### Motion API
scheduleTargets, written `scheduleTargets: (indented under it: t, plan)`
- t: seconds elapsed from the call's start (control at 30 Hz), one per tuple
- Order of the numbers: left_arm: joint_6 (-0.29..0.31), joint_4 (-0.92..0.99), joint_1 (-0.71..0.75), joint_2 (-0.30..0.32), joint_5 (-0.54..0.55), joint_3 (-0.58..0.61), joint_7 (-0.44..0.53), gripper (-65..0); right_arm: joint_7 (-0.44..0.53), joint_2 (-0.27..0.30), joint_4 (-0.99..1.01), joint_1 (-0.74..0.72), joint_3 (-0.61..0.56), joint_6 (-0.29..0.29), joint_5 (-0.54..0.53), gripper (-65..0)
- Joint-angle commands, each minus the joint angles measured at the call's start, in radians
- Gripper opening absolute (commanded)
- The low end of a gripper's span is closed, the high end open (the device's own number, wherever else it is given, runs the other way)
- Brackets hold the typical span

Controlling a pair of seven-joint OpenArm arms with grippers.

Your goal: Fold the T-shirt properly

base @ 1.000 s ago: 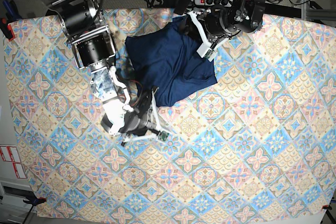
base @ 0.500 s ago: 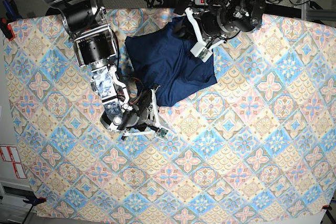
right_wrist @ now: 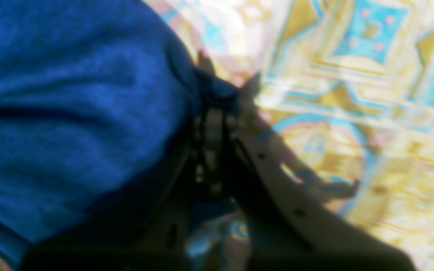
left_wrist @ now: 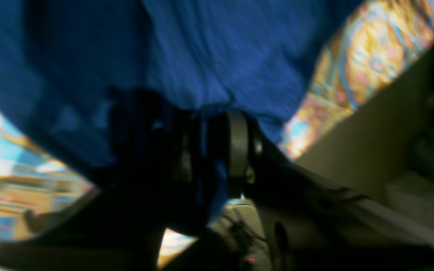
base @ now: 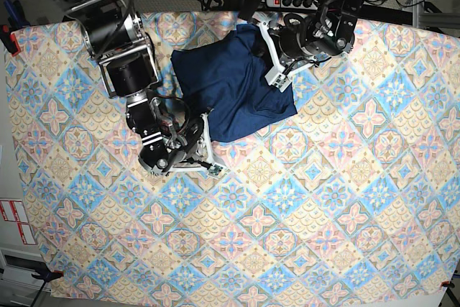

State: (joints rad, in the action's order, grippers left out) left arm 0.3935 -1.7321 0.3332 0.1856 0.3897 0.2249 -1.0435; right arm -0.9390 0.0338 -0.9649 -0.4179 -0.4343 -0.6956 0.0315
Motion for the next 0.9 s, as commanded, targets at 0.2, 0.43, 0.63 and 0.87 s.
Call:
scheduleTargets:
  t: [0.2,0.43,0.63,0.87]
  plan:
    - [0.003,0.059,-0.081,0.002,-0.114,-0.002,0.009,-54.6,-0.068,0.056,-0.073,-0.009,-0.053,-0.003,-0.009,-64.8]
    - [0.003,0.129,-0.170,-0.001,-0.162,0.000,0.012,-54.6,-0.142,0.151,-0.286,0.101,-0.053,-0.003,-0.011,-64.8]
    - [0.003,0.129,-0.247,0.004,-0.243,0.070,0.012,-54.6,-0.157,0.197,-0.397,0.167,-0.044,-0.003,-0.011,-64.8]
    - [0.003,0.129,-0.323,-0.001,-0.341,0.089,0.012,-54.6,-0.156,0.239,-0.461,0.175,-0.036,-0.003,-0.012,-64.8]
